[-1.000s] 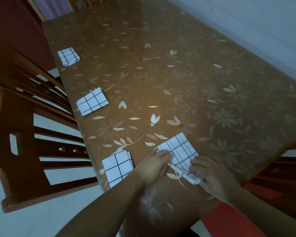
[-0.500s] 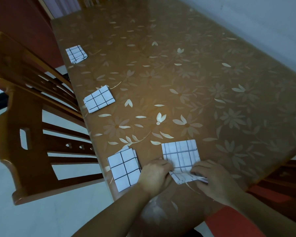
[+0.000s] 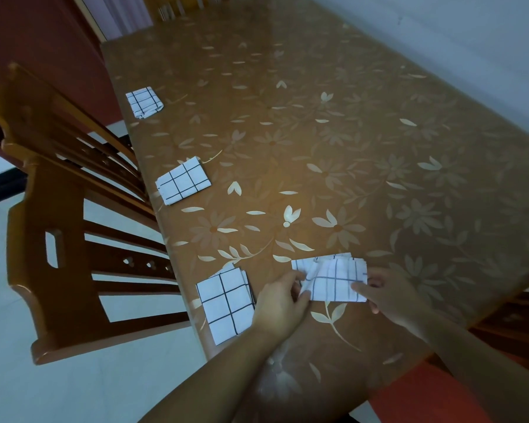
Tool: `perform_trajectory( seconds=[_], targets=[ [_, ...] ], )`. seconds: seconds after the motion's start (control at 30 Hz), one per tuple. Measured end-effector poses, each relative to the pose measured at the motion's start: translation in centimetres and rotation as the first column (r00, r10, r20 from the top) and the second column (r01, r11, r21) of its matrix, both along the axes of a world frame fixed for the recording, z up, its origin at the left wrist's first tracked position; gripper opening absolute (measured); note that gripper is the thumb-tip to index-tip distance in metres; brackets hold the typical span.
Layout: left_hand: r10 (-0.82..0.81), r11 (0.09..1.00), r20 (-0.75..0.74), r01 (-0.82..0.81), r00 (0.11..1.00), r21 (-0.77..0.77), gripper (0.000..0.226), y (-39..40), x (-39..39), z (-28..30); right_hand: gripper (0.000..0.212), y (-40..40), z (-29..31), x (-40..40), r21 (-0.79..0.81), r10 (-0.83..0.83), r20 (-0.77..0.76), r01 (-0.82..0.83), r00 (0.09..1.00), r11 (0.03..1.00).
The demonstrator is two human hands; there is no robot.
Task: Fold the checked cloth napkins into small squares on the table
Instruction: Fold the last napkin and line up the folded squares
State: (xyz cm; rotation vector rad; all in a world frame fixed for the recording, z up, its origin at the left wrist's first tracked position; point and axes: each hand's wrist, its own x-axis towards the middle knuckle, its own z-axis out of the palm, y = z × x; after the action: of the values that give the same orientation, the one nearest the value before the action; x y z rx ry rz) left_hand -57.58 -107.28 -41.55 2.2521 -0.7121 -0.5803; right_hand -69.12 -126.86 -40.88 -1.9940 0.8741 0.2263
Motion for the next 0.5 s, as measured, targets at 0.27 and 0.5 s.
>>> perform_trajectory(
  seconds=[0.27,0.5],
  targets=[
    [0.035,0.973,-0.060,-0.021,0.998,0.228,0.025,-2.1,2.1,1.2,0.013,0.4,-0.8,0.8,0.120,-0.207,-0.053,0.212,0.977,0.970],
    [0.013,0.923,-0.115,0.032,0.993,0.383,0.027,-1.3,2.6,0.9,0.010,1.1,-1.6,1.1,0.103,-0.277,-0.083,0.285,0.957,0.953]
  ],
)
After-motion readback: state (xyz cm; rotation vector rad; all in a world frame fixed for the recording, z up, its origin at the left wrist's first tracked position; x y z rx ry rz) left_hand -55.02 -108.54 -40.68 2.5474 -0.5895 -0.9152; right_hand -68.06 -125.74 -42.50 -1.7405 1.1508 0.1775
